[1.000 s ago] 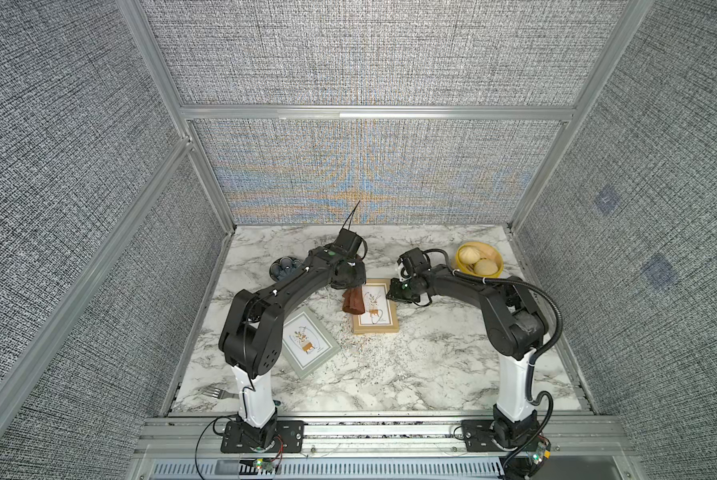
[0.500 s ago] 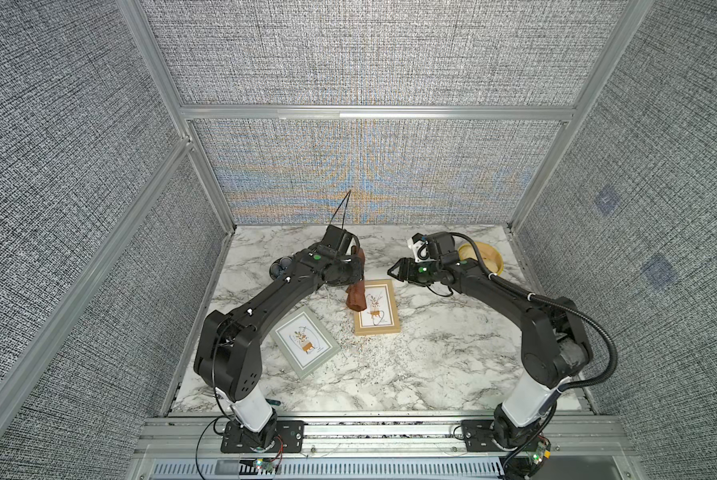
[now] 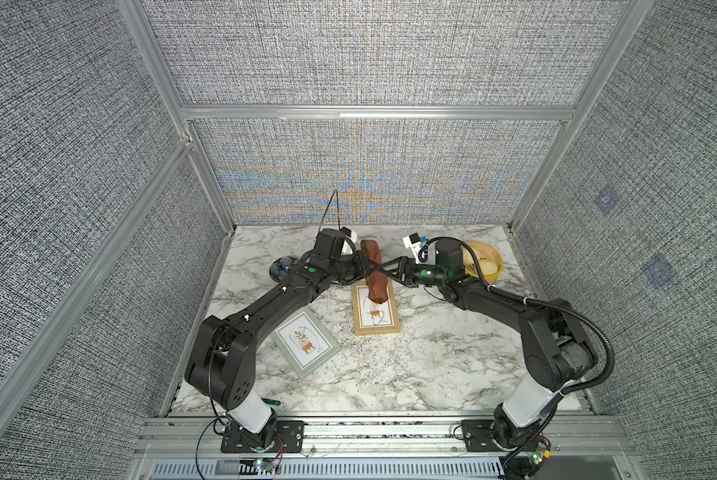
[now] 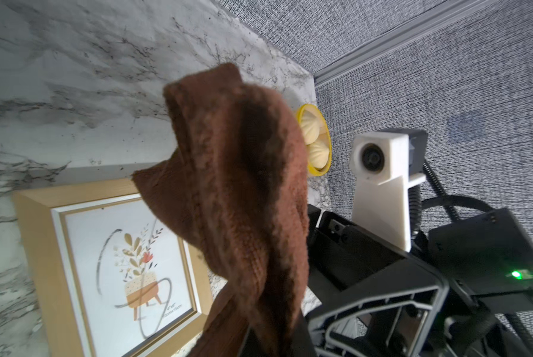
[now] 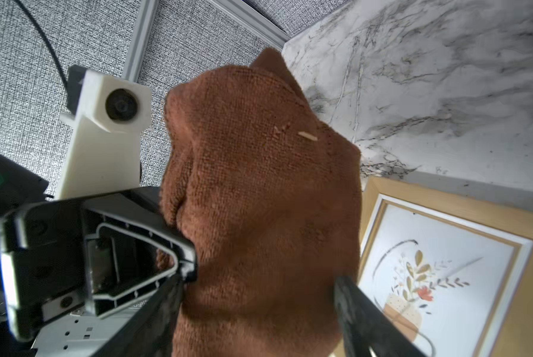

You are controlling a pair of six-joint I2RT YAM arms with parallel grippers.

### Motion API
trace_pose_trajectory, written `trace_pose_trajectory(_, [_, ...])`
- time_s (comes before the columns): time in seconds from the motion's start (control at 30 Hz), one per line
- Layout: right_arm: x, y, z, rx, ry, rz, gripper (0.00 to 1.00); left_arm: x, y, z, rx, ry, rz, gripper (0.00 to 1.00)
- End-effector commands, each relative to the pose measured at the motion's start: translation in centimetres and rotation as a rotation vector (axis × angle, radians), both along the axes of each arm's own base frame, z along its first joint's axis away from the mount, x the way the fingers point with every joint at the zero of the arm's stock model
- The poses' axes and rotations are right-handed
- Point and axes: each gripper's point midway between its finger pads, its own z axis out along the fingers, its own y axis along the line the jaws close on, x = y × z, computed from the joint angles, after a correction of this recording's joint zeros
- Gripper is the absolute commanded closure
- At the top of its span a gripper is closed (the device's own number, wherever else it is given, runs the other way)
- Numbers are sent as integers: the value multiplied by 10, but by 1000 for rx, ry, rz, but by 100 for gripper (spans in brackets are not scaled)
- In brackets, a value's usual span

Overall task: Wipe the picture frame with a cloth
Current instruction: Adjust the cleaning item.

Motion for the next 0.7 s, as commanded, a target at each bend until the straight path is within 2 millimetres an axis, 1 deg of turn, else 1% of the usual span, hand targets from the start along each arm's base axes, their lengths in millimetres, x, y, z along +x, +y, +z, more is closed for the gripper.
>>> trace_pose_trajectory(0.0, [-9,6,13,45,-55,68,23,6,-6,26,-91,-69,0,100])
trace_pose_trajectory(0.1, [-16,12,21,82,-73,125,27,8,-7,22,-102,-51,8,100])
trace_pose_trajectory(0.17, [-18,15,23,101,-73,143,30,9,-8,21,-114,-45,9,100])
trace_pose_trajectory(0.27, [-17,17,21,105,-68,151,39,9,-11,22,-136,-39,3,100])
trace_pose_trajectory(0.3, [-16,17,21,104,-67,152,44,9,-12,23,-147,-37,-1,100])
trace_pose_trajectory(0.33, [-14,17,21,101,-68,148,52,8,-13,23,-153,-33,-7,100])
trace_pose_trajectory(0.37, [-12,17,19,90,-57,136,63,7,-14,22,-155,-27,-12,100])
trace_pose_trajectory(0.4, [-8,16,15,66,-45,119,76,6,-13,19,-146,-21,-10,95])
trace_pose_trajectory(0.43, [-6,15,11,38,-41,103,86,6,-9,14,-126,-16,1,87])
trace_pose_trajectory(0.47, [-3,13,7,10,-37,80,92,5,-4,7,-96,-6,14,80])
trace_pose_trajectory(0.5, [0,9,0,-31,-29,54,97,4,3,-3,-52,9,36,71])
trace_pose_trajectory(0.53, [0,6,-9,-72,-19,39,98,4,11,-13,-7,19,58,64])
trace_pose_trajectory(0.6, [2,-2,-31,-186,15,7,100,1,36,-39,113,52,125,51])
trace_pose_trajectory(0.67, [-2,-9,-56,-320,40,-5,100,-5,60,-62,221,80,180,43])
